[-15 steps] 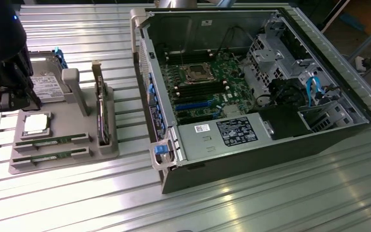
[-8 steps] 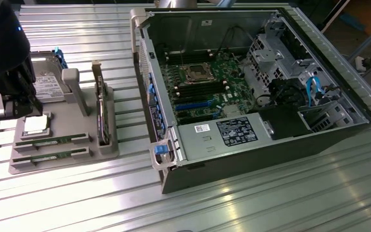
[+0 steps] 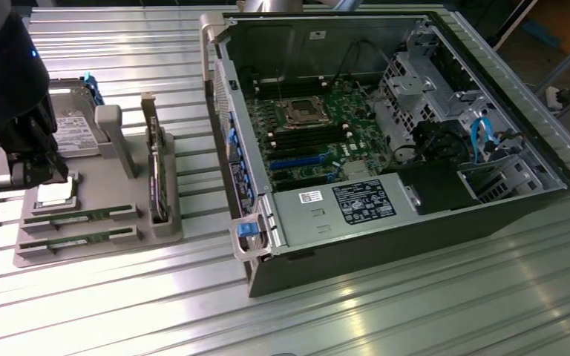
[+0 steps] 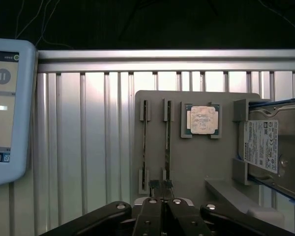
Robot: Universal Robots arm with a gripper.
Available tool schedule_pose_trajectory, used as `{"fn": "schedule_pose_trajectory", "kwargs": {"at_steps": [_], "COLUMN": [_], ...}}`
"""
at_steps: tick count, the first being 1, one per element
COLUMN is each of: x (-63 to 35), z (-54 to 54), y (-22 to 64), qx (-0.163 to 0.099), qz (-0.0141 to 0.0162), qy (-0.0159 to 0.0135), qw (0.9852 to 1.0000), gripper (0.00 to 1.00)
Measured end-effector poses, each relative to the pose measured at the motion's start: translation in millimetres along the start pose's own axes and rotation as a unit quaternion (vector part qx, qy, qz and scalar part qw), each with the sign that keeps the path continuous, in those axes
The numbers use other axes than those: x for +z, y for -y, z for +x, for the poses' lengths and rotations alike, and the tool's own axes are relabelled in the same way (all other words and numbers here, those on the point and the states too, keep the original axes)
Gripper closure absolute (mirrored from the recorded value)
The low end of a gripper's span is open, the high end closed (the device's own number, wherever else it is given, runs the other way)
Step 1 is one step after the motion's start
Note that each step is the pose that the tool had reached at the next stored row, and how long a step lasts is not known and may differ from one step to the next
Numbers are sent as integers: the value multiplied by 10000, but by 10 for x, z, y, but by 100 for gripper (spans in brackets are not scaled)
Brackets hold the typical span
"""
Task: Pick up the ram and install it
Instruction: 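Pick up the ram and move it above insertion slot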
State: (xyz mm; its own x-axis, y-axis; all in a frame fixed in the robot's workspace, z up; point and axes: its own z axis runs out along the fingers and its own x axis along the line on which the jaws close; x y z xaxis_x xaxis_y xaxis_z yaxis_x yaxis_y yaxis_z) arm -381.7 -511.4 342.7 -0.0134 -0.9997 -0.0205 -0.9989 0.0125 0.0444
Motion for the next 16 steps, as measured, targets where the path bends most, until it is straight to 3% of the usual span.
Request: {"fn": "schedule_pose_trajectory", "kwargs": {"at_steps": [8,12,16], "x": [2,1,19], "z": [1,2,4], "y": [0,0,0], "qx": [0,0,0], "qz": [1,1,2], "qy": [1,1,2], "qw": [10000,10000,10000], "gripper": [89,70,70]}}
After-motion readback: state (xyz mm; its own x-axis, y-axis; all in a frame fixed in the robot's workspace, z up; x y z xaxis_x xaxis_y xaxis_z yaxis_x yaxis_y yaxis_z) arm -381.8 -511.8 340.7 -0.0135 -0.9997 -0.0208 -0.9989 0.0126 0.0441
